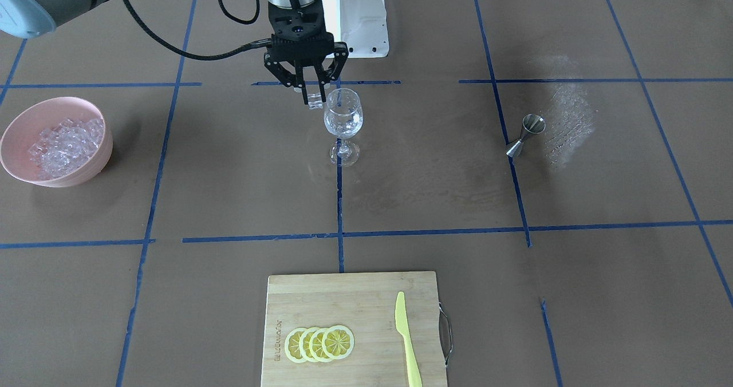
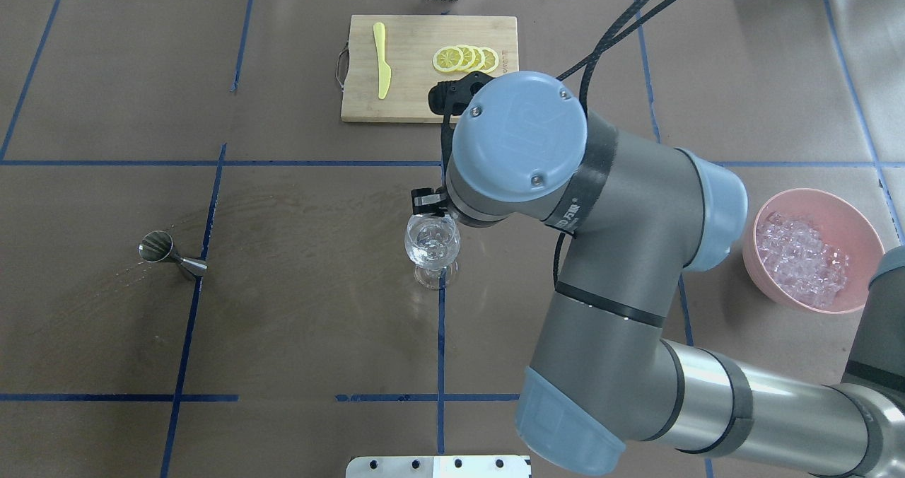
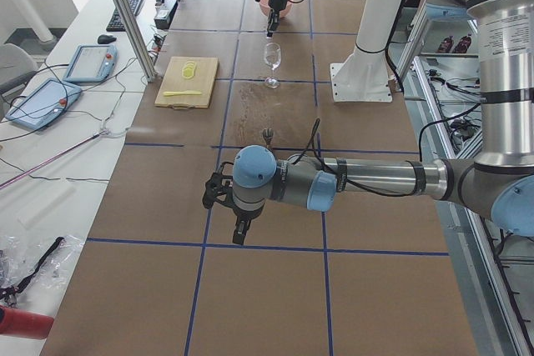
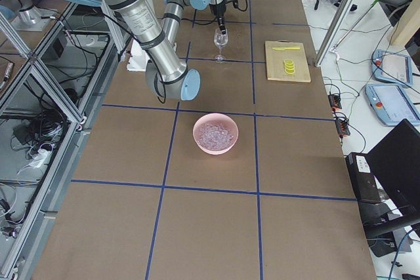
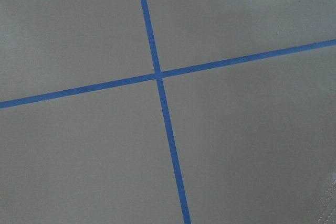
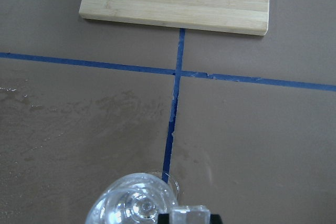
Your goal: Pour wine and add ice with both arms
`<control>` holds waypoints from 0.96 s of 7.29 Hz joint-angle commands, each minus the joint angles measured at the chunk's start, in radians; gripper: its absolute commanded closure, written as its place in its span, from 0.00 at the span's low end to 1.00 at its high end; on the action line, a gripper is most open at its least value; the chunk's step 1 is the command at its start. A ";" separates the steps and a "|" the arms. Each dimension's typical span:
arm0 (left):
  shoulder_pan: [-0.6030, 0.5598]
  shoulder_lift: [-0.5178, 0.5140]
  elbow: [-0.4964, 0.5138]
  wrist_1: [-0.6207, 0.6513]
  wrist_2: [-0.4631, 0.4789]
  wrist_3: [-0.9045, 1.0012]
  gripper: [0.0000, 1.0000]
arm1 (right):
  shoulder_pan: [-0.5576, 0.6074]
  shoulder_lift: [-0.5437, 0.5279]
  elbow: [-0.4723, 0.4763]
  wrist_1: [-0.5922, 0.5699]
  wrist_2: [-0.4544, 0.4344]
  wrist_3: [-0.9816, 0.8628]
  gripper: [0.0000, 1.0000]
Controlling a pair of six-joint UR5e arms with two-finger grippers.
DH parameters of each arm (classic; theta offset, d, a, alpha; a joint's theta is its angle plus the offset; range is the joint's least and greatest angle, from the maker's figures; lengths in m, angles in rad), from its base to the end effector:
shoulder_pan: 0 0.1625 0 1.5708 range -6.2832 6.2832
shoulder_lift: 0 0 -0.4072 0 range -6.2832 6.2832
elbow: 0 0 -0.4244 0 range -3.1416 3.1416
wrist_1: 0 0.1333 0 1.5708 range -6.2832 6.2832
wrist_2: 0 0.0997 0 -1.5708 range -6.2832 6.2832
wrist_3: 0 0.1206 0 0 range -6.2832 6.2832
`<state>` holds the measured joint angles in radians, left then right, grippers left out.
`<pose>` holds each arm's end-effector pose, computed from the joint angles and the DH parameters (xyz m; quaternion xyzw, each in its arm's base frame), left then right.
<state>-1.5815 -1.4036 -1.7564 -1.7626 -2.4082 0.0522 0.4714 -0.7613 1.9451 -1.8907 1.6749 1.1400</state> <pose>-0.0487 -0.4704 0.6144 0.1085 0.4011 0.0615 0.9075 -0.4894 -0.3850 0.0525 0.1397 -0.3968 -0.0034 0.9072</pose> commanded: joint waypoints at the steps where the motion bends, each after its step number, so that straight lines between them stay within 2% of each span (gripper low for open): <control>1: 0.000 0.000 0.001 0.000 -0.002 0.000 0.00 | -0.030 0.043 -0.020 -0.040 -0.020 0.001 1.00; 3: 0.000 0.000 0.005 0.000 -0.002 0.000 0.00 | -0.039 0.048 -0.024 -0.044 -0.024 0.001 1.00; 6: 0.000 0.000 0.009 0.000 -0.002 0.000 0.00 | -0.043 0.097 -0.084 -0.044 -0.038 0.001 1.00; 7: 0.000 0.000 0.009 0.000 -0.002 0.000 0.00 | -0.043 0.096 -0.084 -0.045 -0.037 0.001 0.96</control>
<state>-1.5815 -1.4036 -1.7482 -1.7627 -2.4099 0.0522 0.4287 -0.6691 1.8677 -1.9347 1.6386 1.1413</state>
